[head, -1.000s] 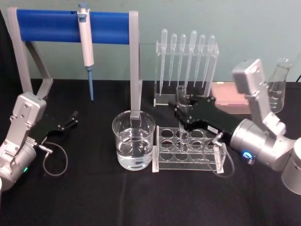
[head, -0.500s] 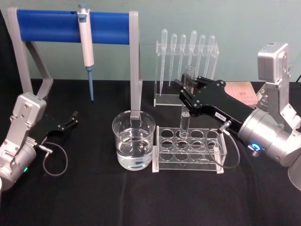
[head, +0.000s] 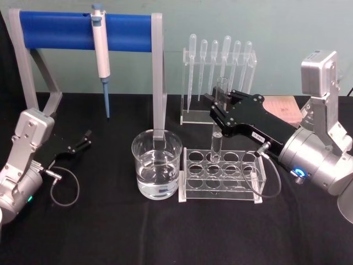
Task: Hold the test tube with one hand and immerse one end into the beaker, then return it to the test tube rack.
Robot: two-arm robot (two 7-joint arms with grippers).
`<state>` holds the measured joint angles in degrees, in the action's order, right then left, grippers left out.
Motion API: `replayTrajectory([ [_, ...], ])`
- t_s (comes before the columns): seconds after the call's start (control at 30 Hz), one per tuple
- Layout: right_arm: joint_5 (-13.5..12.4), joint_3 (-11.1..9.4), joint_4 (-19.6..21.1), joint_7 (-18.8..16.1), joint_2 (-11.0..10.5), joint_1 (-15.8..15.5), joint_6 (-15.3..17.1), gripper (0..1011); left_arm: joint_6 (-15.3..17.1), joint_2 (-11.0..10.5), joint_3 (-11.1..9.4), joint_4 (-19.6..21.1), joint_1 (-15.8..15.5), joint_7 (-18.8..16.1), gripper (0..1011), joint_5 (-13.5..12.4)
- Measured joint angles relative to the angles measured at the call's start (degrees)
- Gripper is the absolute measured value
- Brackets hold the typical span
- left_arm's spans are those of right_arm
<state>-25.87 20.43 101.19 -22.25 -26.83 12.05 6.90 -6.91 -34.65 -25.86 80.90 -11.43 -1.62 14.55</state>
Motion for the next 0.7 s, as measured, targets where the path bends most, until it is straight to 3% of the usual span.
replayTrajectory([
  [0.7, 0.05, 0.03, -0.06, -0.14, 0.0, 0.03, 0.0, 225, 0.0, 0.0, 0.0, 0.0, 0.0, 0.0, 1000, 0.0],
])
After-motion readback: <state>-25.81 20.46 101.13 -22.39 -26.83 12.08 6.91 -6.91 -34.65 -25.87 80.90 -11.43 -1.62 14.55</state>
